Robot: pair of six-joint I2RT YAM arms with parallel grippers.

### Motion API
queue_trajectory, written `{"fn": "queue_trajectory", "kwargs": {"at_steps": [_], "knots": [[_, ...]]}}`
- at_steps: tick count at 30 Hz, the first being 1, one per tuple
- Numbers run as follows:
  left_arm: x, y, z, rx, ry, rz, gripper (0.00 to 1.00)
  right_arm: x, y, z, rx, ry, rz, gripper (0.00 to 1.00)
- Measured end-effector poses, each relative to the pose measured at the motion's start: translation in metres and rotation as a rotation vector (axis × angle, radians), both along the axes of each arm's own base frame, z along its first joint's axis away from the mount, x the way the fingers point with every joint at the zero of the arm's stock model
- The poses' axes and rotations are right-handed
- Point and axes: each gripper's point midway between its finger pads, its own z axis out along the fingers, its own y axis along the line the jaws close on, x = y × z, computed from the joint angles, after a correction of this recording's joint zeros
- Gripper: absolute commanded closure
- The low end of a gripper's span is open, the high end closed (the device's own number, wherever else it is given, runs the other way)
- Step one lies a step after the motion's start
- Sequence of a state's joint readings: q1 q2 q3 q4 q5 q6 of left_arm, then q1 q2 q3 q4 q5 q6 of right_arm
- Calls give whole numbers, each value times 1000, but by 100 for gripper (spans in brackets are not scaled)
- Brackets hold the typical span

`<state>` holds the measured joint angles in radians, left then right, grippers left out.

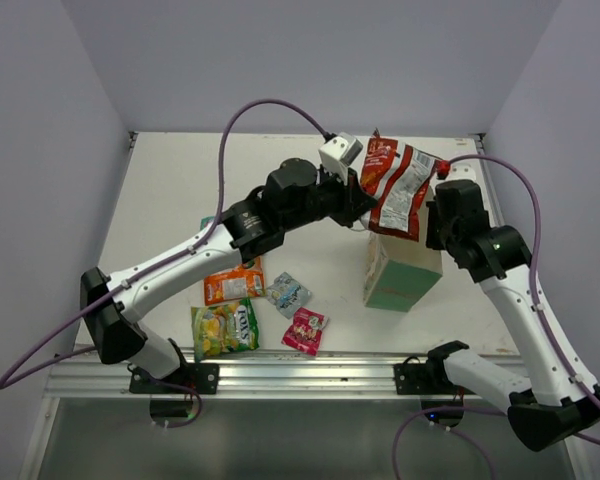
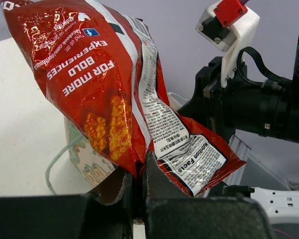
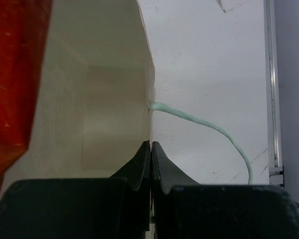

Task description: Place the snacks into the paper bag

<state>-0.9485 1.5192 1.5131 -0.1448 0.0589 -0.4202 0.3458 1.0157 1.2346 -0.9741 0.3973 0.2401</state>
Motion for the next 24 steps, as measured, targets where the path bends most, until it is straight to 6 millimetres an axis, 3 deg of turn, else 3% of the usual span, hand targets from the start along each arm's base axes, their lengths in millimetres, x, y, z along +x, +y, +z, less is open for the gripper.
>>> {"fn": "queue_trajectory", "kwargs": {"at_steps": [6,12,16,24], "knots": [[-12,-20,14,-31,-9,-53,100,-5,-1,1,9,-7,-6,100],[-9,-49,16,10,8,-62,100,-8,-4,1,12,-10,-15,100],[-4,-59,-2,93,35,-44,100,-10,-5,1,10,-7,-18,100],[-11,-49,-39,309,46,10,100,-11,-5,0,11,-2,-16,100]]}}
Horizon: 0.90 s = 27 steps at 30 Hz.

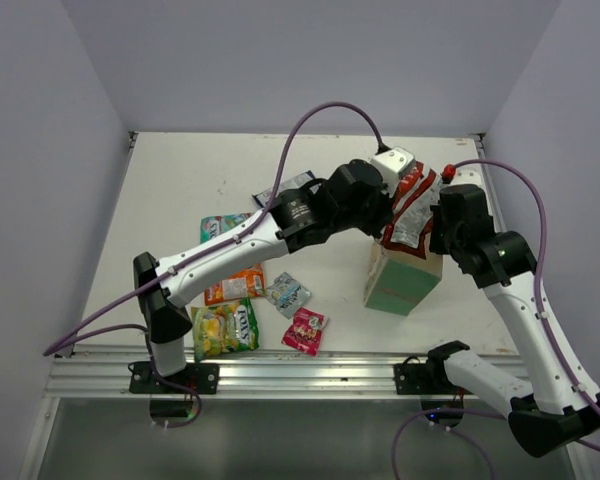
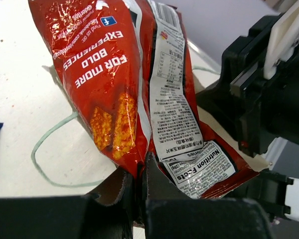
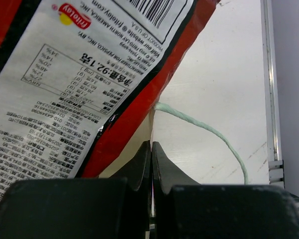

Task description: Place the snacks into the paper bag

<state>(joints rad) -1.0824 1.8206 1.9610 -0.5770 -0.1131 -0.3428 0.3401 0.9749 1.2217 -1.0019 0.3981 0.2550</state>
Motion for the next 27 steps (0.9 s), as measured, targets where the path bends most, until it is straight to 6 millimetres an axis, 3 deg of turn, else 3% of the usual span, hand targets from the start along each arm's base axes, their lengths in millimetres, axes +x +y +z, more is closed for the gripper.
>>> {"fn": "queue_trajectory", "kwargs": {"at_steps": [6,11,15,24,25,26,27], "knots": [[0,10,-8,115,-35,30,100,0,0,0,1,0,1,100],[-3,-10,-6,172,-91,17,100,0,0,0,0,1,1,100],[-14,-24,-24,230,-100,-8,100,-3,-1,-1,-4,10,-2,100],[-18,-25,-62,357,-85,-47,100,-4,-2,-3,-8,22,-4,100],[-19,-26,-64,362,-84,-53,97,-4,-2,-3,-8,22,-4,100],[-20,-26,-65,366,-83,-56,78,-4,-2,-3,-8,22,-4,100],[-20,-26,-66,370,-86,-61,72,-4,-2,-3,-8,22,-3,100]]}}
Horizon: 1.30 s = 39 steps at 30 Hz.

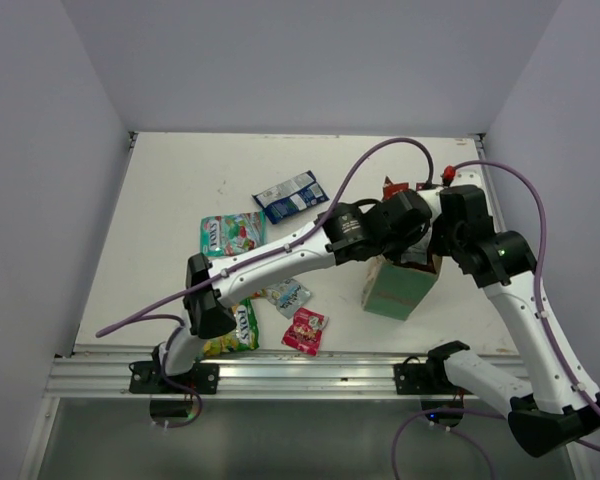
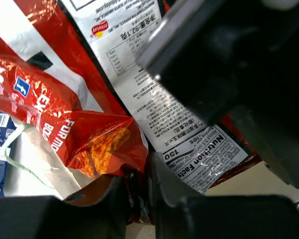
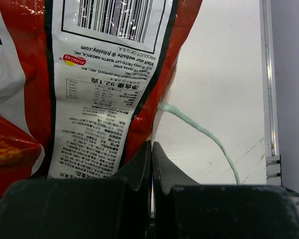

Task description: Place the snacks into the paper bag

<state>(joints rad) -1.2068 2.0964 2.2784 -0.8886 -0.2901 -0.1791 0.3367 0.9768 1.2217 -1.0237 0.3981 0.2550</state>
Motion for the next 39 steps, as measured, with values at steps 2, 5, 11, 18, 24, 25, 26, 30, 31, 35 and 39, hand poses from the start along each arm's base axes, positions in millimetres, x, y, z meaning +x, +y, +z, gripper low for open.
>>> {"fn": "queue_trajectory", "kwargs": {"at_steps": [2,5,11,18,24,25,26,30,31,35,39], "knots": [[-1,-1,0,0,-1,-8,54,0,0,0,0,0,0,100],[-2,-2,8,-18,-29,-16,41,0,1,0,3,-1,3,100],[-4,27,47,-97,-143,36,35,5,6,9,30,-47,16,100],[-26,100,203,-541,-370,140,29,9,8,1,21,-13,20,100],[17,179,214,-623,-471,393,30,9,8,1,22,-14,21,100],[38,188,195,-588,-469,440,28,9,8,1,22,-14,21,100],[60,196,166,-535,-452,477,23,9,8,1,23,-15,21,100],[146,238,21,-263,-302,623,6,9,9,1,25,-15,24,100],[161,251,-17,-208,-241,651,6,10,9,1,25,-15,24,100],[189,284,-98,-130,-74,698,0,10,10,1,28,-15,27,100],[221,264,-94,-204,-61,645,0,10,12,1,34,-14,37,100]]}}
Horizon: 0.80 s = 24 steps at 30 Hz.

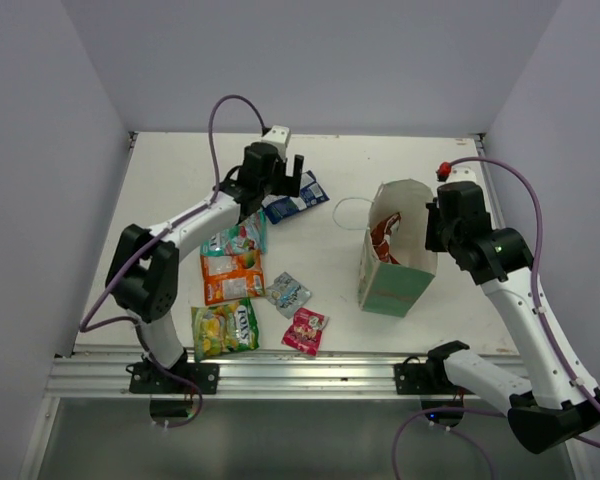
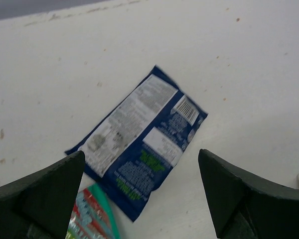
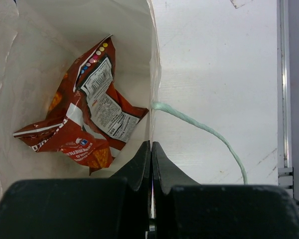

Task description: Place the snacks into the paper bag

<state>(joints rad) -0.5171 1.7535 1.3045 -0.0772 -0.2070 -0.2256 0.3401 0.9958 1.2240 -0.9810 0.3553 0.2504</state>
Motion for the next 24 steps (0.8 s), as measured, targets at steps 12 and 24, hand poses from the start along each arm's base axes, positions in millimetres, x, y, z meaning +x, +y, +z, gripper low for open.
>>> {"fn": "queue_trajectory", "kwargs": {"at_steps": [12,24], "knots": [[52,-44,-82,-16,146,-100,0,0,1,0,5,0,5,100],[26,-32,-132,29,300,-89,50,7,4,-4,4,14,9,100]]}}
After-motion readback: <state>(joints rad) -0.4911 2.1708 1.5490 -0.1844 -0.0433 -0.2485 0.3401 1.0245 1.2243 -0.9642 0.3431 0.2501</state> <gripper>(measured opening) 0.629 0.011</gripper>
